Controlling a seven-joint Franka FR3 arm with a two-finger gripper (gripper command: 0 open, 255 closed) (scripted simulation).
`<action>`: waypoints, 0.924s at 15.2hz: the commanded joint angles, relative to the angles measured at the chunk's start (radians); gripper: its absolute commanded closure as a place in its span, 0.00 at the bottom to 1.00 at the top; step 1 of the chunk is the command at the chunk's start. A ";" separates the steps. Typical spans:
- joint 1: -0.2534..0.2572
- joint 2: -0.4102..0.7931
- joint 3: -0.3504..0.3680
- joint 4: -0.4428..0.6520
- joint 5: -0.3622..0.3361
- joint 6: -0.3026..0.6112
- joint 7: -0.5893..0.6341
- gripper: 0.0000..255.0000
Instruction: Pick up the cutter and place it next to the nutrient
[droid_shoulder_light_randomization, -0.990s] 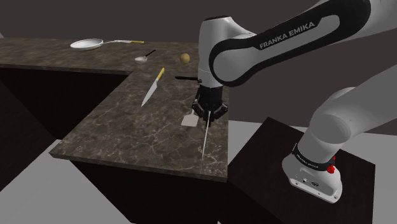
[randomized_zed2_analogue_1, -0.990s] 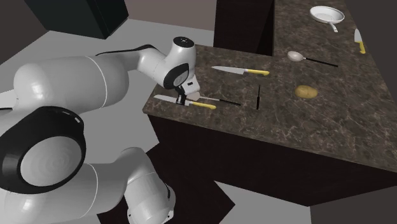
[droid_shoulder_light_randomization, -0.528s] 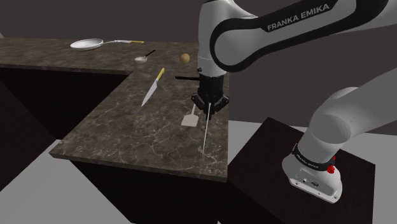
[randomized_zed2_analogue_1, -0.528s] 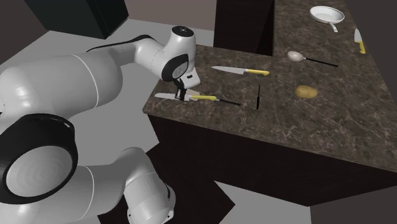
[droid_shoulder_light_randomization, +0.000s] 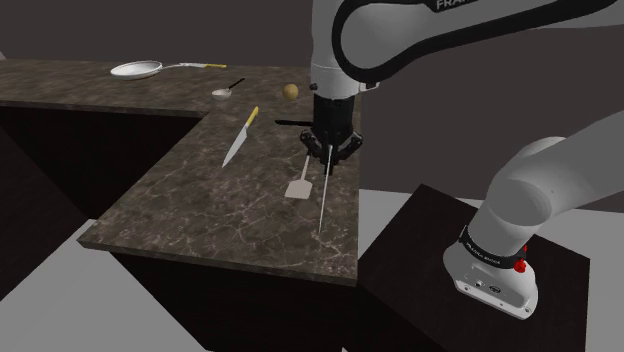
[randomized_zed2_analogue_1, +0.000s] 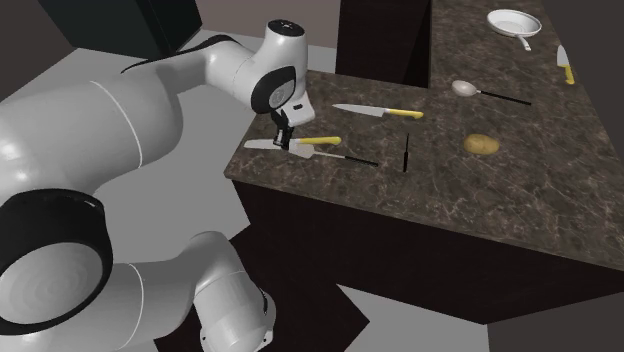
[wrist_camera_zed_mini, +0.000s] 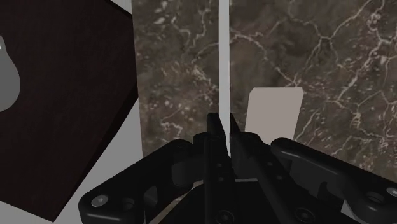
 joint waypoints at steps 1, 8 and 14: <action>-0.002 -0.003 -0.007 0.027 -0.007 -0.029 0.005 1.00; -0.007 -0.012 -0.033 0.111 -0.026 -0.123 0.017 1.00; -0.066 0.049 -0.107 0.137 -0.089 -0.117 -0.084 1.00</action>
